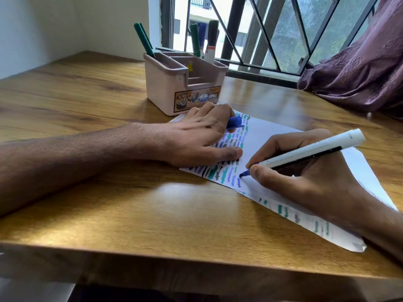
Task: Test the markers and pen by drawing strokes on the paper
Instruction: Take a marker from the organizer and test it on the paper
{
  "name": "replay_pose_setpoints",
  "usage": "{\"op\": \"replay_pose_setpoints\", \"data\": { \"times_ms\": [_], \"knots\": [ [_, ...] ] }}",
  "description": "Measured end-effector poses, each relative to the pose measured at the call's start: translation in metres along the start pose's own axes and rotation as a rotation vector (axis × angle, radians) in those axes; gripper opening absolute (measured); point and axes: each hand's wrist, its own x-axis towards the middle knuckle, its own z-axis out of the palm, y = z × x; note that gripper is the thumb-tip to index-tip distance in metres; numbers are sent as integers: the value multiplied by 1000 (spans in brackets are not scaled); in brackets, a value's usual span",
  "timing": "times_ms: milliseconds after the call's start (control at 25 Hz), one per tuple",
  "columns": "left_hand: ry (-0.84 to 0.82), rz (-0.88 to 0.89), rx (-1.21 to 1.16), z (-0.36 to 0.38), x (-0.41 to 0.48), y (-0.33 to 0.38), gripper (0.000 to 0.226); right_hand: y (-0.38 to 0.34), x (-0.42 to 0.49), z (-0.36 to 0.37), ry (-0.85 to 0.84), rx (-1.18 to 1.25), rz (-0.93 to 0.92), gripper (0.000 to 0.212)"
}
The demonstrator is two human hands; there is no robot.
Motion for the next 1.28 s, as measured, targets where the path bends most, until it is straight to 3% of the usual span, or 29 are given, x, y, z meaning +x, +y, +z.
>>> {"op": "replay_pose_setpoints", "data": {
  "times_ms": [200,400,560,760,920,1280],
  "knots": [
    [6,1,-2,0,1,-1,62,-2,-2,2,-72,-5,-77,3],
    [8,3,-7,0,1,0,56,4,-1,2,-8,17,-19,5],
    [70,65,-55,-1,0,3,32,13,4,-3,149,298,40,10],
    [282,189,-84,1,3,1,18,15,8,-11,273,518,76,26],
    [367,326,-38,3,5,2,28,17,9,-12,278,547,91,32],
    [439,402,-13,3,7,0,37,18,9,-12,314,505,117,29]
  ]
}}
